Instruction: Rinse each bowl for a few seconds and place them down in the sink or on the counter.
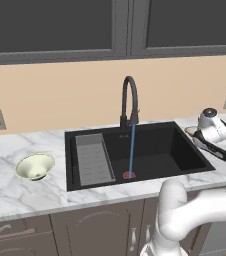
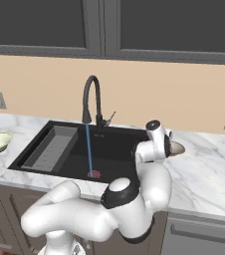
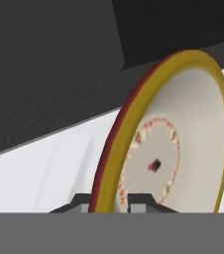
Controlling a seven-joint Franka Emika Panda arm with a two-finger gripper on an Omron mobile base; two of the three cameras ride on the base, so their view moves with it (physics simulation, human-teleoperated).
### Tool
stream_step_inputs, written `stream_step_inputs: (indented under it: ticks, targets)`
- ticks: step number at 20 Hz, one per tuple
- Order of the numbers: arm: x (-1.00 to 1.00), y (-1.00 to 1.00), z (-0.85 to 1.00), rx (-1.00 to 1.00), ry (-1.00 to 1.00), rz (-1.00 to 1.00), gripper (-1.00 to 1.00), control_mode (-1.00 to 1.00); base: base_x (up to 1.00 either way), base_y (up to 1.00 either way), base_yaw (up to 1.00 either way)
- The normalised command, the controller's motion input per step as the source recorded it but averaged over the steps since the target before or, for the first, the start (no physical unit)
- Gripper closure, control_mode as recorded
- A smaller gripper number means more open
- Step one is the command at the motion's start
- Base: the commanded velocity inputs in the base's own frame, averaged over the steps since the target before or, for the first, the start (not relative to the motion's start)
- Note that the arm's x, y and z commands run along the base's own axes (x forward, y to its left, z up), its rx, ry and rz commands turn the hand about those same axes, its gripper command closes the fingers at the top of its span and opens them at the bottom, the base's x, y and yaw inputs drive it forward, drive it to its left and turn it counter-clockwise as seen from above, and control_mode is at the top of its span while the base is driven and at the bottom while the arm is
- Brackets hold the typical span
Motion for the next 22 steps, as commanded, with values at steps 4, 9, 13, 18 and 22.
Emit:
stream_step_inputs:
  ticks: [4,9,13,18,22]
  targets:
    - [0.00,-0.24,-0.09,-0.15,0.00,-0.07,1.00,-1.00,0.00,0.00,0.00]
    - [0.00,-0.21,-0.13,-0.11,0.02,-0.06,-1.00,-1.00,0.00,0.00,0.00]
    - [0.00,-0.15,-0.02,-0.06,0.02,-0.07,-1.00,-1.00,0.00,0.00,0.00]
    - [-0.05,-0.10,0.25,0.01,0.02,-0.11,-1.00,-1.00,0.00,0.00,0.00]
    - [-0.19,-0.05,0.54,0.04,0.02,-0.12,-1.00,-1.00,0.00,0.00,0.00]
